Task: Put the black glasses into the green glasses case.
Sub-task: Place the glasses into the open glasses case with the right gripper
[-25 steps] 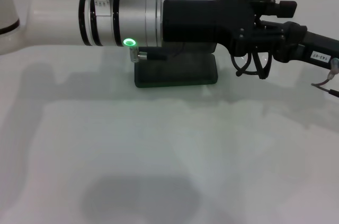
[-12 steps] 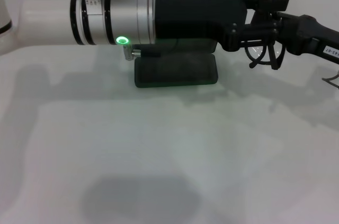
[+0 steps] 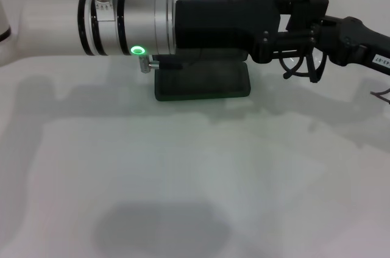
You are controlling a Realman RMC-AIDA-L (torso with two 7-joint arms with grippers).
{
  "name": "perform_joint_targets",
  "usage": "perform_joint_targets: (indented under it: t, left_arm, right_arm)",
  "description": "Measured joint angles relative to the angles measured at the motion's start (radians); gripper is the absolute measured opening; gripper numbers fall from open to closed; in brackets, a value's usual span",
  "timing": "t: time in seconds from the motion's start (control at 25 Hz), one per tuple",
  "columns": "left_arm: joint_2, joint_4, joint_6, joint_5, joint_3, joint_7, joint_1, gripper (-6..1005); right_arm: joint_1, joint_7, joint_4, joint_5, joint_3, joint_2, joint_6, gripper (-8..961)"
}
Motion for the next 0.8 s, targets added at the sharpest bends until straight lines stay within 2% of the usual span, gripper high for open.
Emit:
perform_joint_targets:
  t: [0.2, 0.28, 0.48, 0.52, 0.56, 0.68, 0.8]
  left_arm:
    - [0.002, 0.0, -0.003, 0.0, 0.0, 0.002, 0.003, 537]
    - [0.015, 0.0, -0.008, 0.001, -0.016, 0.007, 0.018, 537]
    - [0.038, 0.002, -0.011, -0.004, -0.195, 0.029, 0.103, 537]
    - [0.039, 0.003, -0.011, -0.021, -0.291, 0.059, 0.146, 538]
    - [0.039, 0.003, -0.011, -0.021, -0.291, 0.059, 0.146, 538]
    - [0.032, 0.003, -0.009, -0.052, -0.388, 0.091, 0.198, 538]
    - [0.033, 0.003, -0.007, -0.079, -0.411, 0.099, 0.234, 538]
  right_arm:
    - [-0.005, -0.014, 0.0, 0.002, 0.013, 0.0, 0.013, 113]
    - [-0.007, -0.027, 0.0, 0.004, 0.028, 0.0, 0.022, 113]
    - [-0.001, -0.115, -0.001, -0.001, 0.033, 0.002, 0.065, 114]
    - [0.006, -0.154, -0.004, -0.004, 0.017, 0.003, 0.085, 115]
    - [0.013, -0.189, -0.011, -0.005, -0.006, 0.004, 0.112, 115]
    - [0.035, -0.245, -0.052, -0.006, -0.115, 0.009, 0.21, 116]
    - [0.053, -0.247, -0.111, -0.006, -0.229, 0.011, 0.304, 117]
